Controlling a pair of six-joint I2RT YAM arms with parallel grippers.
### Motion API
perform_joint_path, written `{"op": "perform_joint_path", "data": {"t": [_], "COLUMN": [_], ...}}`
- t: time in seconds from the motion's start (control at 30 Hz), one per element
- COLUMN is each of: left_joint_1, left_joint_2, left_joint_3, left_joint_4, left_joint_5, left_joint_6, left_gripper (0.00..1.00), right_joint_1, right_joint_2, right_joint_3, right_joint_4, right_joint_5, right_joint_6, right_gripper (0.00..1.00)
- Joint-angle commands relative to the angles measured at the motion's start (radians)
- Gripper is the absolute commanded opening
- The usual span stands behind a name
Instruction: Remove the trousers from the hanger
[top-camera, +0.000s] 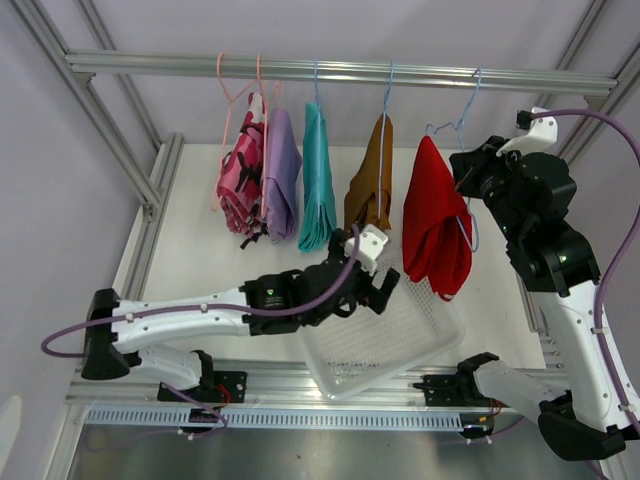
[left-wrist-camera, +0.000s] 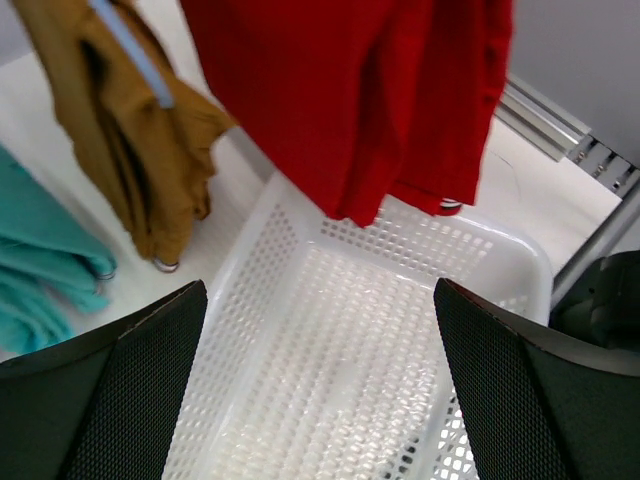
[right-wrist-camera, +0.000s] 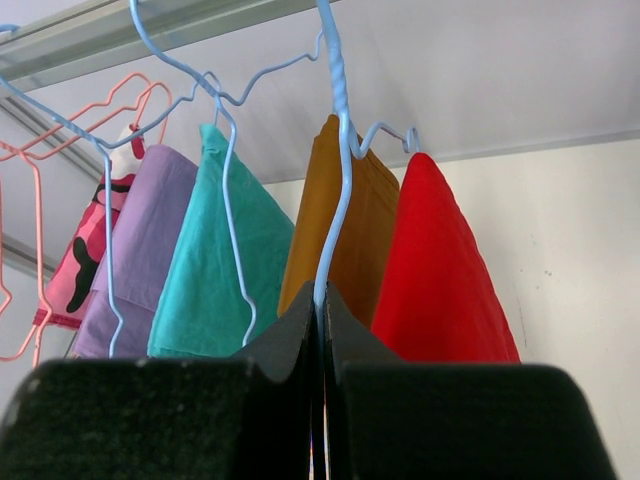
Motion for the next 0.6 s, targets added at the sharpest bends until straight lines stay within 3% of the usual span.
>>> {"op": "perform_joint_path", "data": {"t": [0.0, 0.57], "left_joint_1": [-0.031, -0.033], "left_joint_2": [0.054, 0.333], "left_joint_3": [0.083, 0.35], "left_joint_4": [0.133, 0.355], "left_joint_5": [-0.089, -0.167], "left_joint_6": [0.052, 0.174], "left_gripper": [0.99, 0.99], "right_joint_1": [0.009, 0.016], "right_joint_2": [-0.027, -0.065], "right_joint_3": [0.051, 0.008], "right_joint_4": [0.093, 0.047], "right_joint_5": [0.039, 0.005], "right_joint_6": [0.009, 0.1], "right_gripper": [0.0, 0.0]}}
